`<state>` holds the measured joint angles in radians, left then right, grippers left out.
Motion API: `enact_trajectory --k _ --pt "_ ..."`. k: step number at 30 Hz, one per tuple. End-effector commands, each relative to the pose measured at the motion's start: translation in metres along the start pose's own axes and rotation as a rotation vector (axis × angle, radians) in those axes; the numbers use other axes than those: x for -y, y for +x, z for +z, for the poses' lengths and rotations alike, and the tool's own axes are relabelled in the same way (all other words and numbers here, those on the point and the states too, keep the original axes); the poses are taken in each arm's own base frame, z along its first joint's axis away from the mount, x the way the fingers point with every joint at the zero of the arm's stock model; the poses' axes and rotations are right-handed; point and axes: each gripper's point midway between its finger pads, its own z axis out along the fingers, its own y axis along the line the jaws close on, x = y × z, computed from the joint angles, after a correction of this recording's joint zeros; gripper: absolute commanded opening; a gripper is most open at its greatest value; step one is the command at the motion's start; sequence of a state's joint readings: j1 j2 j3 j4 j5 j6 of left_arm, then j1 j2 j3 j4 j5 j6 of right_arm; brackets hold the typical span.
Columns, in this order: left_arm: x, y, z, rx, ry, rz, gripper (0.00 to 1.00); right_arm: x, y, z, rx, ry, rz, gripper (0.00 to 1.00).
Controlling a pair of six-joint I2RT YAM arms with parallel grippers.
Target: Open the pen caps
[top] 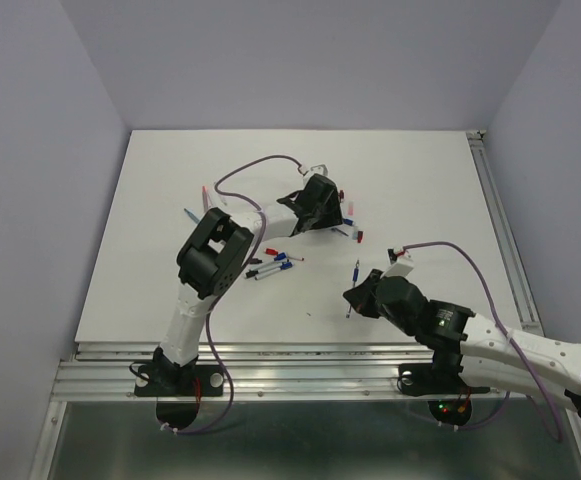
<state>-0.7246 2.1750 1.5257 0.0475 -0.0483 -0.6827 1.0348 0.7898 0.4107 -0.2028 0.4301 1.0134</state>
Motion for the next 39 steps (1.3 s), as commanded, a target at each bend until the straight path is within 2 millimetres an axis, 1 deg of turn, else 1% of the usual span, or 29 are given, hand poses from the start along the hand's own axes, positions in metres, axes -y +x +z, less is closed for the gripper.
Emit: enact_trajectory --k 1,2,3,4,5,7,8,10,11,12,13,14,15,16,17,18,19,21,22,23,24,26,27,29,32,33,35,36,39 --pt "0.017 -0.02 -0.038 0.036 0.055 0.029 0.64 -0.018 -0.019 -0.002 0.055 -0.032 0.022 0.01" --pt "0.019 -0.021 -0.044 0.039 0.07 0.03 0.64 -0.02 -0.017 -0.001 0.049 -0.039 0.013 0.01" --pt "0.028 -0.028 -0.06 0.053 0.106 0.03 0.64 -0.025 -0.018 0.0 0.049 -0.057 -0.001 0.01" --pt "0.022 -0.021 -0.065 0.047 0.102 0.03 0.65 -0.025 -0.015 0.003 0.035 -0.056 -0.007 0.01" --pt "0.032 -0.028 -0.084 0.061 0.153 0.029 0.67 -0.027 -0.013 0.004 0.027 -0.061 -0.011 0.01" --pt "0.033 -0.027 -0.101 0.075 0.186 0.027 0.69 -0.03 -0.015 0.006 0.035 -0.061 -0.008 0.01" --pt "0.026 -0.02 -0.118 0.078 0.194 0.017 0.69 -0.029 -0.015 0.009 0.036 -0.05 -0.012 0.01" --pt "0.021 -0.017 -0.136 0.094 0.212 0.009 0.71 -0.031 -0.022 0.013 0.064 -0.044 0.0 0.01" --pt "0.008 -0.001 -0.139 0.085 0.218 0.009 0.73 -0.031 -0.024 0.015 0.069 -0.043 0.007 0.01" --pt "0.014 -0.004 -0.158 0.113 0.27 0.019 0.75 -0.029 -0.024 0.021 0.065 -0.029 0.006 0.01" --pt "0.016 0.005 -0.167 0.097 0.32 0.03 0.76 -0.032 -0.032 0.025 0.06 -0.045 0.035 0.01" --pt "0.005 0.023 -0.17 0.083 0.343 0.04 0.76 -0.033 -0.033 0.03 0.039 -0.056 0.044 0.01" --pt "0.014 0.03 -0.188 0.069 0.427 0.069 0.77 -0.045 -0.029 0.035 -0.017 -0.125 0.057 0.01" --pt "0.016 0.039 -0.196 0.062 0.465 0.087 0.77 -0.042 -0.038 0.042 -0.015 -0.129 0.086 0.01" --pt "0.012 0.05 -0.206 0.062 0.5 0.101 0.76 -0.048 -0.04 0.044 -0.027 -0.163 0.1 0.01" --pt "0.018 0.064 -0.213 0.042 0.537 0.13 0.77 -0.06 -0.047 0.045 -0.02 -0.209 0.112 0.01" --pt "0.021 0.072 -0.219 0.032 0.564 0.152 0.77 -0.063 -0.042 0.05 -0.053 -0.222 0.112 0.01" --pt "0.023 0.09 -0.23 0.016 0.608 0.174 0.77 -0.08 -0.049 0.053 -0.059 -0.265 0.125 0.01" --pt "0.025 0.101 -0.234 0.001 0.633 0.182 0.77 -0.088 -0.043 0.055 -0.101 -0.297 0.126 0.01" --pt "0.026 0.104 -0.236 0.003 0.644 0.181 0.76 -0.094 -0.042 0.055 -0.116 -0.317 0.135 0.01" --pt "0.025 0.105 -0.237 0.007 0.646 0.178 0.77 -0.107 -0.043 0.052 -0.135 -0.373 0.137 0.01" --pt "0.025 0.104 -0.236 0.016 0.645 0.171 0.75 -0.113 -0.038 0.053 -0.17 -0.4 0.155 0.01" --pt "0.024 0.101 -0.235 0.026 0.634 0.168 0.75 -0.121 -0.036 0.05 -0.193 -0.438 0.157 0.01" --pt "0.026 0.098 -0.234 0.038 0.631 0.174 0.73 -0.123 -0.032 0.05 -0.218 -0.449 0.171 0.01" --pt "0.028 0.096 -0.233 0.044 0.63 0.174 0.66 -0.126 -0.03 0.048 -0.229 -0.473 0.187 0.01" --pt "0.029 0.094 -0.232 0.048 0.629 0.17 0.58 -0.127 -0.031 0.048 -0.226 -0.481 0.191 0.01" --pt "0.028 0.092 -0.23 0.054 0.615 0.166 0.49 -0.126 -0.028 0.047 -0.236 -0.48 0.191 0.01" --pt "0.027 0.091 -0.23 0.057 0.607 0.157 0.34 -0.126 -0.029 0.047 -0.234 -0.481 0.19 0.01" --pt "0.028 0.087 -0.232 0.065 0.605 0.153 0.09 -0.124 -0.029 0.05 -0.226 -0.468 0.18 0.01"
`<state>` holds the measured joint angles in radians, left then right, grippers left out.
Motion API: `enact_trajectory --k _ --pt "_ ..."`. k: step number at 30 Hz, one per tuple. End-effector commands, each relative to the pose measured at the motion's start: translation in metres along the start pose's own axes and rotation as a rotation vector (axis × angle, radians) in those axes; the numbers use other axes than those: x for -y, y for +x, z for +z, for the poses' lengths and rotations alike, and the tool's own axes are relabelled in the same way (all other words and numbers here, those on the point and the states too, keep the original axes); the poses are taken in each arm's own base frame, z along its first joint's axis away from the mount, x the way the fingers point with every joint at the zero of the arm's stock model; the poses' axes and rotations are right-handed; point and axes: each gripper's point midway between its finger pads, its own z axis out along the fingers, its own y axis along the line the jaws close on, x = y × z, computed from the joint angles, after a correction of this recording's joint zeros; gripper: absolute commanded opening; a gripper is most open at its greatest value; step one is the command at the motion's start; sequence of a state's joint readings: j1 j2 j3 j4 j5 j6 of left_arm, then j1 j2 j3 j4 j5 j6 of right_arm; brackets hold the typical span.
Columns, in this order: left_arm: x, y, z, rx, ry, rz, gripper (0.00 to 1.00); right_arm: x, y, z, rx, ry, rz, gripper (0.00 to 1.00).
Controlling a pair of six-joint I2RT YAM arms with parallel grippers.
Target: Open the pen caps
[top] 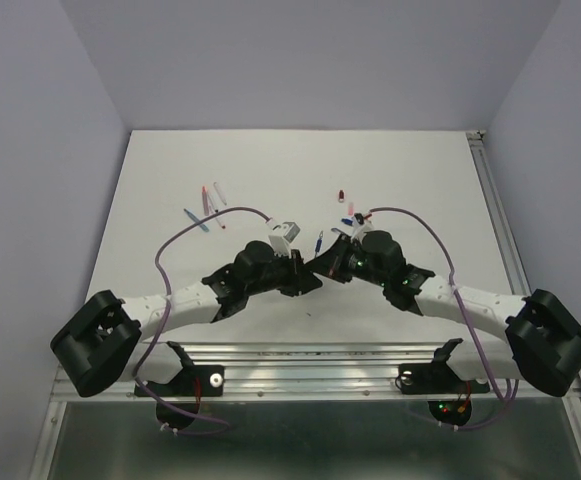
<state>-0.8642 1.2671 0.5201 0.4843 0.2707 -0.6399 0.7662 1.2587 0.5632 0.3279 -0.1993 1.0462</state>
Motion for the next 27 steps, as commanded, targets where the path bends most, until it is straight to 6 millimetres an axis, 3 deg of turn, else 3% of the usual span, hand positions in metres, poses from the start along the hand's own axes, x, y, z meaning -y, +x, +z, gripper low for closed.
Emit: enact_trajectory --k 1,3,4,6,7,10,11,12,14,20,22,27 --pt "0.02 -0.031 -0.002 0.1 0.05 0.037 0.0 -0.029 -0.008 0.001 0.008 -0.087 -0.016 0.02" --pt "0.021 -0.034 -0.005 0.109 0.044 0.03 0.0 -0.027 -0.011 0.002 0.018 -0.066 -0.029 0.07" --pt "0.017 -0.038 -0.006 0.126 0.018 0.022 0.0 -0.021 -0.015 0.003 0.035 -0.03 -0.034 0.18" --pt "0.009 -0.04 -0.009 0.13 -0.045 -0.009 0.0 -0.009 -0.021 0.002 0.06 0.048 -0.061 0.27" --pt "-0.001 -0.045 -0.009 0.157 -0.105 -0.019 0.0 -0.004 -0.025 0.002 0.081 0.078 -0.071 0.42" --pt "-0.028 -0.049 -0.013 0.174 -0.257 -0.026 0.0 0.007 -0.041 -0.008 0.168 0.162 -0.087 0.66" --pt "-0.039 -0.043 -0.016 0.147 -0.312 -0.03 0.0 0.013 -0.046 -0.012 0.203 0.191 -0.088 0.79" --pt "-0.051 -0.048 -0.018 0.154 -0.357 -0.04 0.0 0.011 -0.05 -0.018 0.225 0.186 -0.098 0.83" --pt "-0.082 -0.053 -0.027 0.163 -0.467 -0.074 0.0 0.023 -0.05 -0.025 0.244 0.234 -0.109 0.9" --pt "-0.157 -0.073 -0.058 0.207 -0.748 -0.146 0.0 0.042 -0.047 -0.042 0.275 0.281 -0.101 0.93" --pt "-0.178 -0.088 -0.063 0.213 -0.811 -0.146 0.0 0.051 -0.041 -0.043 0.264 0.303 -0.097 0.93" --pt "-0.221 -0.083 -0.059 0.106 -0.926 -0.184 0.0 0.059 -0.035 -0.041 0.235 0.325 -0.111 0.93"
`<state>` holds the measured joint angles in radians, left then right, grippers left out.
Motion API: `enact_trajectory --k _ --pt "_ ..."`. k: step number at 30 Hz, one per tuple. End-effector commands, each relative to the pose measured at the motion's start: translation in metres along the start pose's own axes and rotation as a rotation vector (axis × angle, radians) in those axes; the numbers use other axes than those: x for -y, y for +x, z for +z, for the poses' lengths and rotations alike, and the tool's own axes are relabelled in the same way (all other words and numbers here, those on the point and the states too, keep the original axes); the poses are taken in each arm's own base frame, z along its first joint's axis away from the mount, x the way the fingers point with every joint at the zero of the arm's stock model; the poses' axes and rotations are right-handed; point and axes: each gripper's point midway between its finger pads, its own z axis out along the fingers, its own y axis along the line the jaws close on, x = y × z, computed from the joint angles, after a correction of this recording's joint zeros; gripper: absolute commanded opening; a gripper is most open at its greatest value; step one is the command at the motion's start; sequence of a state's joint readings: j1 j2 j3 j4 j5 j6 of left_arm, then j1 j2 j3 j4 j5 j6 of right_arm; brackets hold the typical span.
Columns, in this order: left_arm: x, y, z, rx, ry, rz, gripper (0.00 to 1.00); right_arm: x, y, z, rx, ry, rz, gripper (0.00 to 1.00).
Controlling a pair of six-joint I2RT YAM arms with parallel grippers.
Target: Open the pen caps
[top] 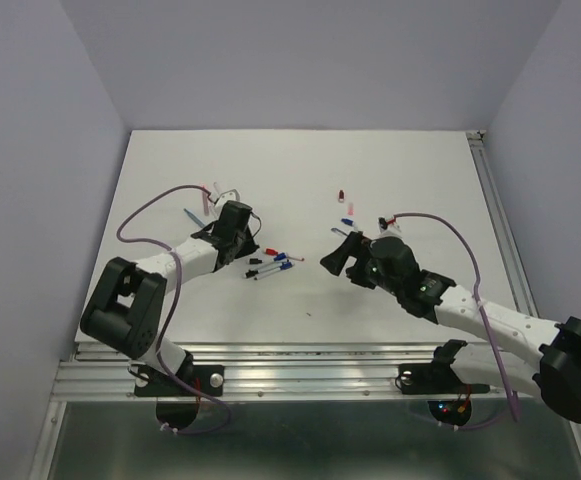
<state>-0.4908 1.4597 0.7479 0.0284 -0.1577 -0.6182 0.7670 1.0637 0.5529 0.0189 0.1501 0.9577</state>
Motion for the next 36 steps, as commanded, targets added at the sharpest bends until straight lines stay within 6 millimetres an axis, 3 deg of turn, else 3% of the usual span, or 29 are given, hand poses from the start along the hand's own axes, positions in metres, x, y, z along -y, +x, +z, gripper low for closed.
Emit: enact_trajectory --k 1,6,9,11,12,14,23,30,36 --pt "-0.021 -0.014 0.014 -0.017 -0.118 0.029 0.0 0.011 0.003 0.002 -0.001 0.035 -0.031 0.93" --pt "-0.047 -0.018 0.029 -0.041 -0.18 -0.027 0.0 0.014 0.006 0.004 -0.011 0.047 -0.043 0.94" --pt "-0.051 -0.017 0.034 -0.056 -0.189 -0.032 0.0 0.015 0.009 0.006 -0.024 0.05 -0.054 0.95" --pt "-0.048 -0.015 0.036 -0.072 -0.174 -0.022 0.13 0.016 0.011 0.009 -0.037 0.054 -0.057 0.95" --pt "-0.048 -0.015 0.037 -0.076 -0.168 -0.021 0.28 0.016 0.012 0.01 -0.041 0.057 -0.062 0.95" --pt "-0.047 -0.017 0.034 -0.069 -0.163 -0.023 0.41 0.014 0.013 0.011 -0.052 0.051 -0.068 0.95" --pt "-0.035 -0.031 0.001 -0.01 -0.091 -0.043 0.66 0.012 0.019 0.015 -0.081 0.042 -0.069 0.95" --pt "-0.001 -0.037 -0.035 0.035 0.095 0.027 0.72 0.015 0.023 0.012 -0.087 0.034 -0.068 0.95" --pt "0.061 -0.016 -0.053 0.026 0.35 0.253 0.82 0.013 0.021 0.01 -0.086 0.012 -0.111 0.96"
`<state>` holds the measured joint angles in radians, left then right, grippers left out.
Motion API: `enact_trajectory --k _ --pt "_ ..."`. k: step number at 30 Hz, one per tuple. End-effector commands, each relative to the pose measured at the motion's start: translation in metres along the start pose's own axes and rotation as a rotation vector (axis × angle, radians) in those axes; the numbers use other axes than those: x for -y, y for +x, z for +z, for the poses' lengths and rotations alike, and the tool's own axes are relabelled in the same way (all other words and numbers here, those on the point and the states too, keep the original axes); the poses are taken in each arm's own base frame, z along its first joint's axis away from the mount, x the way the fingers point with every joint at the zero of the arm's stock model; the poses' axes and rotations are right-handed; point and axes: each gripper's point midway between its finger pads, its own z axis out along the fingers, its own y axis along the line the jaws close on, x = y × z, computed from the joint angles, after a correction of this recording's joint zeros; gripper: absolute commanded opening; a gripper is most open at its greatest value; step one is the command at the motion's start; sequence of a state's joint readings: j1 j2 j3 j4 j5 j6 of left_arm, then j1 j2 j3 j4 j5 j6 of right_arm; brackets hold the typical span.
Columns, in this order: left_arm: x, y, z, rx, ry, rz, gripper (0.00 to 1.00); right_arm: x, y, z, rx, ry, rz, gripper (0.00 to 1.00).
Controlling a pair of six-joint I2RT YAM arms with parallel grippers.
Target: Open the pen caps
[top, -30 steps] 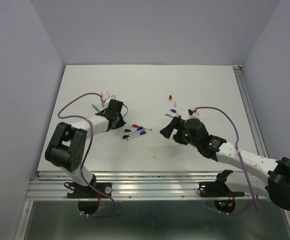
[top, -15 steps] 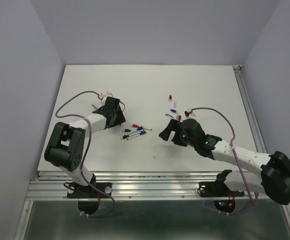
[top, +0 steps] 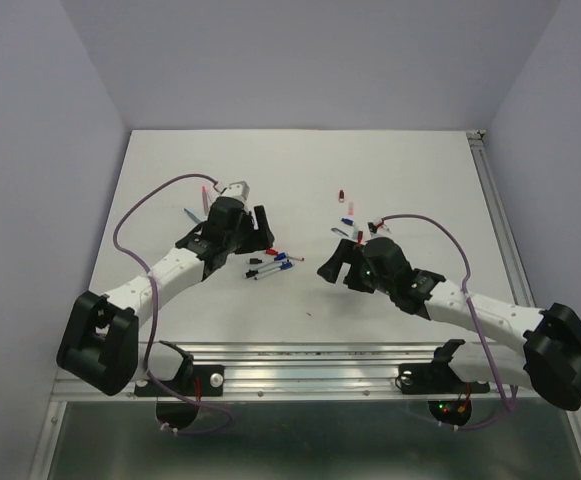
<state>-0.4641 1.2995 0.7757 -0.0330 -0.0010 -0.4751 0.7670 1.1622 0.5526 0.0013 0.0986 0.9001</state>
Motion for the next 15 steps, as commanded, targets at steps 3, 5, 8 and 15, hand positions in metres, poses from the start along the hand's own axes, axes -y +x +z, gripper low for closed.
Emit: enact_trajectory --k 3,5,8,15 --pt "0.055 0.016 0.002 -0.033 0.209 0.226 0.85 -0.01 -0.005 -0.006 0.016 -0.055 -0.062 0.97" --pt "0.059 0.024 0.008 -0.06 0.203 0.261 0.86 -0.011 -0.004 -0.007 0.01 -0.062 -0.067 1.0" --pt "0.052 0.031 0.023 -0.097 0.147 0.268 0.86 -0.009 -0.003 -0.009 0.009 -0.059 -0.072 1.0" --pt "0.05 0.039 0.038 -0.124 0.09 0.294 0.86 -0.006 -0.005 -0.013 0.026 -0.055 -0.081 1.0"
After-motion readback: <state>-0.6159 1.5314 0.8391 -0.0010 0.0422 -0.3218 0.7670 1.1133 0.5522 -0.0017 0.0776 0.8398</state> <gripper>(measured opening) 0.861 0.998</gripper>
